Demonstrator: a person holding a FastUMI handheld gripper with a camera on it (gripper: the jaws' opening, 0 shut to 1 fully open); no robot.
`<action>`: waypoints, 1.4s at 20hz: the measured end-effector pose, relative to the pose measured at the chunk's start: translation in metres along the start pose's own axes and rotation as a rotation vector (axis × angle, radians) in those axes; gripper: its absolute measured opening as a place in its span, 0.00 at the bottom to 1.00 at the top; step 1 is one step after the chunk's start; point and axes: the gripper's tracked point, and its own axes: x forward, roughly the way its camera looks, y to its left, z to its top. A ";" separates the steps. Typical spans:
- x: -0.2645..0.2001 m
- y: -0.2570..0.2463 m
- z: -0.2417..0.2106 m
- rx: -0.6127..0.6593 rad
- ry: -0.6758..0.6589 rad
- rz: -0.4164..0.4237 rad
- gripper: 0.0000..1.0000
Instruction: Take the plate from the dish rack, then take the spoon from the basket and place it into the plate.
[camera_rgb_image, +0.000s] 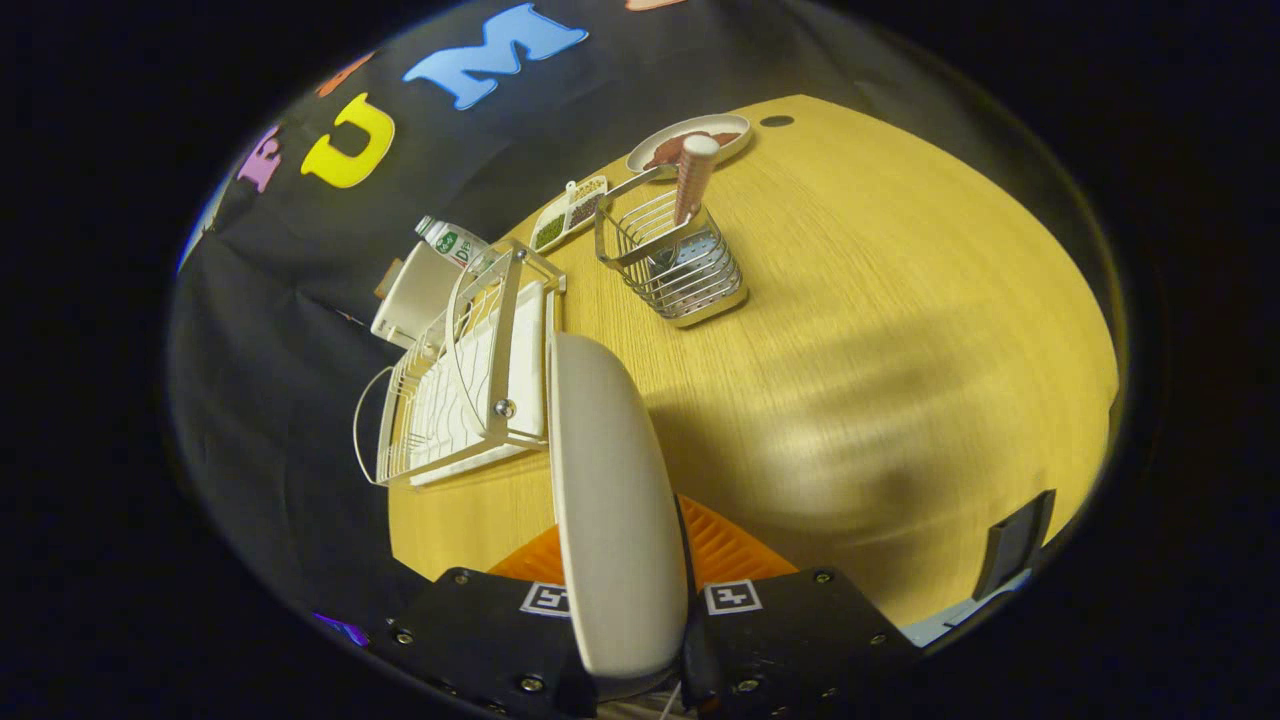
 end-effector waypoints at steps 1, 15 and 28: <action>0.005 -0.004 -0.001 0.010 0.003 0.002 0.32; -0.037 -0.078 0.044 -0.092 -0.196 -0.088 0.57; -0.155 0.009 0.180 -0.538 -0.787 -0.036 0.57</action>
